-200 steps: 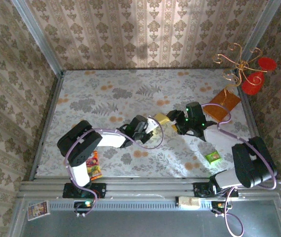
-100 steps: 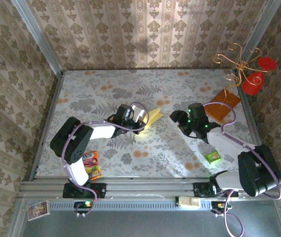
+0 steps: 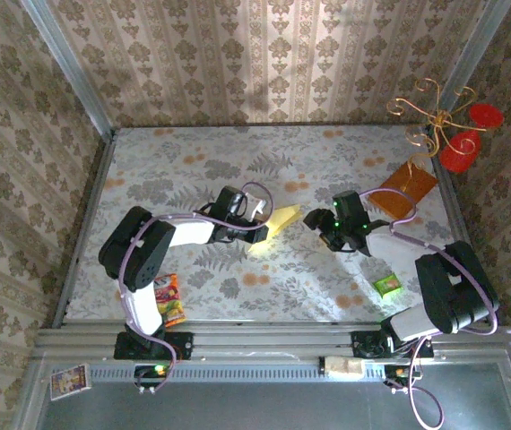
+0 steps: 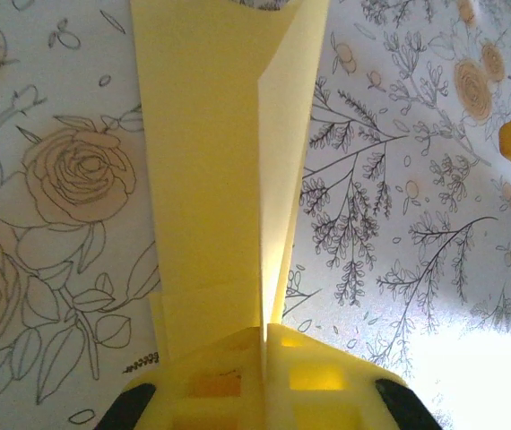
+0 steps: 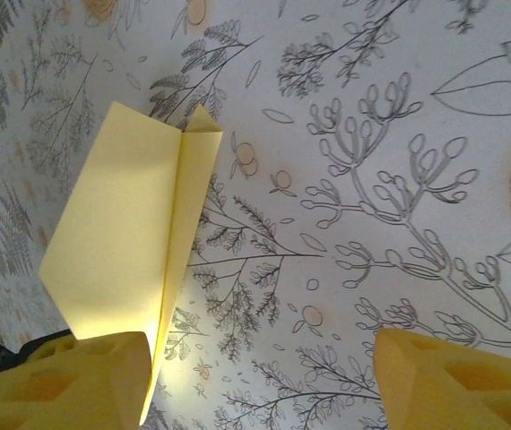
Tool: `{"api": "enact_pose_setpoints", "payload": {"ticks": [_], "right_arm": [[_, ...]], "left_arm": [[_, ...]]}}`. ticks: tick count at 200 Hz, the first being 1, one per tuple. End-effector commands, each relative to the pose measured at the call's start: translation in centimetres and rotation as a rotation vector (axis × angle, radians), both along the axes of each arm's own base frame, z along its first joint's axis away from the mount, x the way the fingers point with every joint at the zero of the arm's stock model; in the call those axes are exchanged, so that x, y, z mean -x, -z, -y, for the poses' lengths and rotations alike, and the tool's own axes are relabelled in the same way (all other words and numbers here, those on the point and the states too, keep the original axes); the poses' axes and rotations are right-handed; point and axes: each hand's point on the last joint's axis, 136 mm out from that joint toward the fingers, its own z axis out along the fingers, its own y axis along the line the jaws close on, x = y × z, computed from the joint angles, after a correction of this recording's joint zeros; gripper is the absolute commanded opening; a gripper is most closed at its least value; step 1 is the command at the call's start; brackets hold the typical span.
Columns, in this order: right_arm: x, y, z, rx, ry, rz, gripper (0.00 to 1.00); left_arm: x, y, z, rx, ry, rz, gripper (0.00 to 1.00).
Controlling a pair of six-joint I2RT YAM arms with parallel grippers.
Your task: Fold a paper plane with a square sheet of paper (pick it up from the middle)
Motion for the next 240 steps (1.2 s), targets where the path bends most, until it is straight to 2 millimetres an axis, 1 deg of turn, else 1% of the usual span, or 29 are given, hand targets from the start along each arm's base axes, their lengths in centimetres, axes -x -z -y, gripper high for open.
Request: {"api": "enact_pose_setpoints", "payload": {"ticks": [1, 26, 64, 119, 137, 158, 200, 240], "right_arm": [[-0.7, -0.8, -1.1, -0.005, -0.044, 0.025, 0.68], [-0.7, -0.4, -1.8, 0.003, -0.076, 0.015, 0.68], [-0.8, 0.2, -3.2, 0.060, -0.154, 0.004, 0.68], [-0.9, 1.0, -5.2, 0.157, -0.293, 0.000, 0.73], [-0.9, 1.5, -5.5, 0.191, -0.325, -0.020, 0.73], [-1.0, 2.1, -5.3, 0.236, -0.335, -0.037, 0.73], [-1.6, 2.3, -5.4, 0.305, -0.379, -0.036, 0.73], [-2.0, 2.7, -5.8, 0.351, -0.419, -0.039, 0.74]], "left_arm": [[0.6, 0.0, 0.8, -0.002, 0.032, -0.024, 0.06], [0.8, 0.3, 0.9, -0.009, 0.036, -0.028, 0.07], [1.0, 0.7, 0.9, -0.012, 0.030, -0.038, 0.08], [1.2, 1.4, 0.8, -0.002, 0.012, -0.083, 0.09], [1.1, 1.5, 0.7, 0.004, 0.000, -0.100, 0.09], [0.9, 1.4, 0.4, 0.022, -0.016, -0.117, 0.09], [0.7, 1.1, 0.4, 0.072, -0.028, -0.167, 0.10], [0.9, 1.9, 0.3, 0.054, -0.031, -0.197, 0.10]]}}
